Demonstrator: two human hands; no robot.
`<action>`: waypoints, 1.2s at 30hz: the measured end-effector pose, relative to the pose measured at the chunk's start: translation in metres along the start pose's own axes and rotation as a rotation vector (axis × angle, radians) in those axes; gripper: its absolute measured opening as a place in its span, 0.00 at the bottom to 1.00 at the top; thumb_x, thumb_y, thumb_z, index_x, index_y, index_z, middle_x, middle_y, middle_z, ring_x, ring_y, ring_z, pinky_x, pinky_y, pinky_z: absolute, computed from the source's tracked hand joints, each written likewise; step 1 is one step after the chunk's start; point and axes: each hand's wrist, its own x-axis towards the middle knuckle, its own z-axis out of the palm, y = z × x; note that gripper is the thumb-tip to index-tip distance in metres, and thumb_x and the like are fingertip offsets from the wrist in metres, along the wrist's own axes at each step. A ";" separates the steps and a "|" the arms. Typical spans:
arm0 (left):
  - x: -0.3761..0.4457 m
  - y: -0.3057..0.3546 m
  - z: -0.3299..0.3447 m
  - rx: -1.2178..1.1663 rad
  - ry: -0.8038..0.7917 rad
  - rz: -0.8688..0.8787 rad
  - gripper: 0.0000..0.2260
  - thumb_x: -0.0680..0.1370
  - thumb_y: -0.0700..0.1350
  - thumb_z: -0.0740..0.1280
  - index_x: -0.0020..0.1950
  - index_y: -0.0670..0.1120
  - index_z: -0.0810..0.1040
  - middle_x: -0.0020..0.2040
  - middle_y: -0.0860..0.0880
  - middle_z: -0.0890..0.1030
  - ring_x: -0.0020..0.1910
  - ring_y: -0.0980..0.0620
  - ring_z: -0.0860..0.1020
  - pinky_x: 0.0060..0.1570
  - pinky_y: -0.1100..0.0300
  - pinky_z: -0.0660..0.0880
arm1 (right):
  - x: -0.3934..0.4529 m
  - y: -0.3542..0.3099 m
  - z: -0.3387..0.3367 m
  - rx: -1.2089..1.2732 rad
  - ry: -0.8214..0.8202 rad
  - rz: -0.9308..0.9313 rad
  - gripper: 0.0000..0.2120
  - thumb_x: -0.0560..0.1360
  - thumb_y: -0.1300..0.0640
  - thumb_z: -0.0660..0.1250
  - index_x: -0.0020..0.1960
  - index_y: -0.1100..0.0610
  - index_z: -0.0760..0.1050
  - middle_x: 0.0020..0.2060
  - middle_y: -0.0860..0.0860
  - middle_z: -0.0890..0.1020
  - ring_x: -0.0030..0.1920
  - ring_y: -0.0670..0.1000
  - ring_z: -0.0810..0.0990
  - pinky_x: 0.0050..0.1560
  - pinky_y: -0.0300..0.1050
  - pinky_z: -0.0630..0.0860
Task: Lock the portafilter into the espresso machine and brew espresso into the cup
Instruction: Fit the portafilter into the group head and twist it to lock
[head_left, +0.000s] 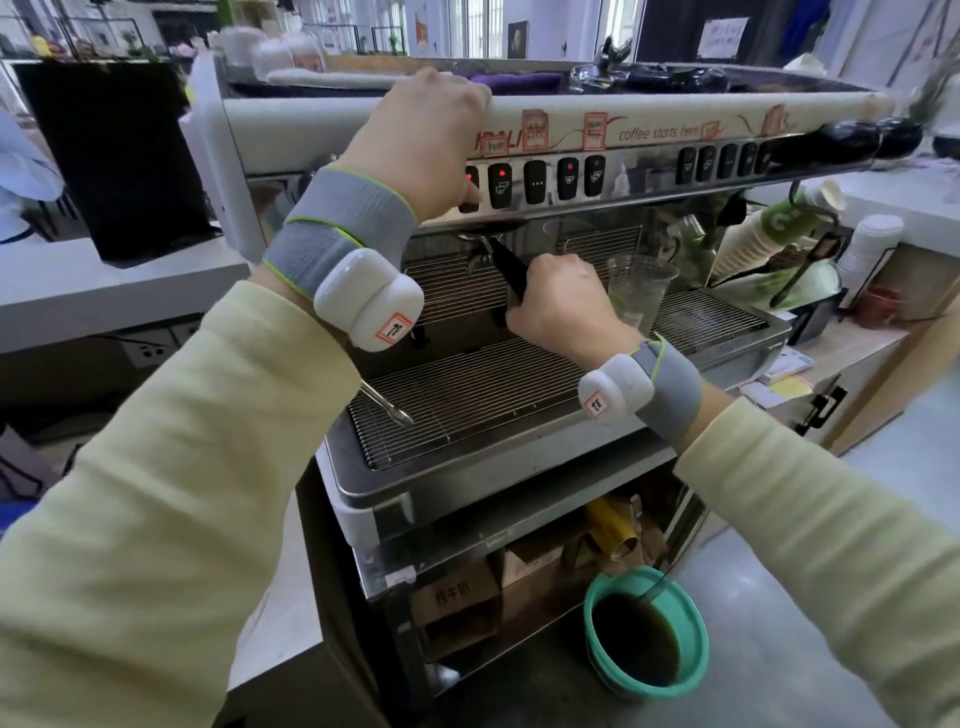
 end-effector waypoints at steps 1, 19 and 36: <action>0.000 0.002 0.000 -0.004 0.000 -0.006 0.27 0.70 0.47 0.72 0.65 0.39 0.68 0.61 0.38 0.74 0.61 0.39 0.69 0.61 0.47 0.67 | 0.000 0.001 0.000 -0.003 -0.002 0.007 0.11 0.67 0.56 0.68 0.44 0.62 0.75 0.44 0.60 0.80 0.48 0.63 0.79 0.41 0.44 0.69; 0.001 0.001 0.003 0.028 0.014 0.001 0.28 0.71 0.45 0.72 0.66 0.39 0.66 0.63 0.38 0.73 0.62 0.39 0.70 0.62 0.46 0.68 | 0.022 -0.010 -0.007 0.098 -0.264 0.224 0.15 0.71 0.56 0.64 0.55 0.61 0.76 0.42 0.56 0.79 0.42 0.58 0.78 0.38 0.46 0.73; -0.001 0.002 0.003 0.020 0.024 -0.008 0.29 0.71 0.44 0.72 0.68 0.40 0.65 0.64 0.40 0.72 0.64 0.41 0.69 0.62 0.48 0.68 | 0.033 -0.004 -0.005 -0.034 -0.362 0.147 0.16 0.69 0.49 0.67 0.51 0.58 0.75 0.42 0.53 0.78 0.45 0.57 0.78 0.40 0.46 0.73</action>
